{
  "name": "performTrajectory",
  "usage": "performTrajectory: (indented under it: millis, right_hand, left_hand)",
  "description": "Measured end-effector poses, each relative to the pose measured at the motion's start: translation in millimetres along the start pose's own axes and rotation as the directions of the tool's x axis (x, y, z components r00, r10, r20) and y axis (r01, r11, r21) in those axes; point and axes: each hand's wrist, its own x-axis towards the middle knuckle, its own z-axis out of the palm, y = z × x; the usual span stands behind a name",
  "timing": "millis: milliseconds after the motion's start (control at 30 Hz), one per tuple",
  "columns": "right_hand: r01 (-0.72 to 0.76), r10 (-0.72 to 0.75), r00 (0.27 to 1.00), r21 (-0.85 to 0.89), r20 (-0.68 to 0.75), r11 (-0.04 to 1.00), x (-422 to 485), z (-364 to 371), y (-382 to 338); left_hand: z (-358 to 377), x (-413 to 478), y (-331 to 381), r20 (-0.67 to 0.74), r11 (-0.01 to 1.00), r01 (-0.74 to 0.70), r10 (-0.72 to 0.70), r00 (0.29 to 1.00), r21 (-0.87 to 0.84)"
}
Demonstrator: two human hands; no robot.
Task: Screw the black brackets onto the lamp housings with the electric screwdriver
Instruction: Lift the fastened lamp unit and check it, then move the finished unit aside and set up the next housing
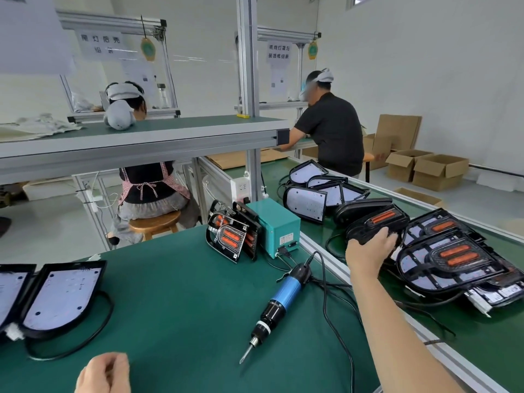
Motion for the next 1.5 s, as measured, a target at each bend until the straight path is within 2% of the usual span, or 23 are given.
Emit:
performTrajectory:
  millis: [200, 400, 533, 633, 767, 1100, 1267, 1333, 1433, 1500]
  right_hand:
    - [0.098, -0.115, 0.984, 0.121, 0.138, 0.988, -61, 20, -23]
    - [0.180, -0.237, 0.912, 0.192, 0.336, 0.965, -134, 39, -39]
    - [0.233, -0.293, 0.838, 0.184, 0.461, 0.955, -181, 52, -43]
    - [0.261, -0.327, 0.766, 0.198, 0.554, 0.945, -219, 63, -43]
    - [0.299, -0.355, 0.635, 0.205, 0.686, 0.932, -267, 81, -40]
    - [0.534, -0.403, 0.413, 0.141, 0.817, 0.833, -320, 106, -12]
    - [0.583, -0.373, 0.356, 0.108, 0.857, 0.805, -320, 111, -3]
    - [0.588, -0.366, 0.350, 0.102, 0.862, 0.802, -319, 113, -1]
    - [0.586, -0.360, 0.364, 0.089, 0.859, 0.805, -317, 116, 0]
    - [0.584, -0.367, 0.364, 0.097, 0.856, 0.806, -317, 117, 0]
  left_hand:
    - [0, -2, 1, 0.000, 0.989, 0.056, -0.056, 0.998, 0.137]
    - [-4, -1, 2, 0.050, 0.990, 0.068, -0.074, 0.996, 0.124]
    - [0, -9, 6, -0.029, 0.995, 0.070, -0.068, 0.997, 0.067]
    - [-1, -9, 4, 0.012, 0.989, 0.120, -0.121, 0.993, 0.082]
    - [-5, -9, 3, 0.049, 0.987, 0.138, -0.142, 0.989, 0.088]
    - [-10, -13, 5, 0.089, 0.991, 0.116, -0.122, 0.988, 0.072]
    - [-8, -12, 1, 0.096, 0.995, 0.051, -0.060, 0.994, 0.091]
    - [-10, -12, -1, 0.096, 0.992, -0.033, 0.022, 0.995, 0.122]
    - [-9, 2, -9, 0.153, 0.892, -0.293, 0.255, 0.955, 0.343]
    - [-10, 25, -11, 0.220, 0.777, -0.320, 0.236, 0.947, 0.543]
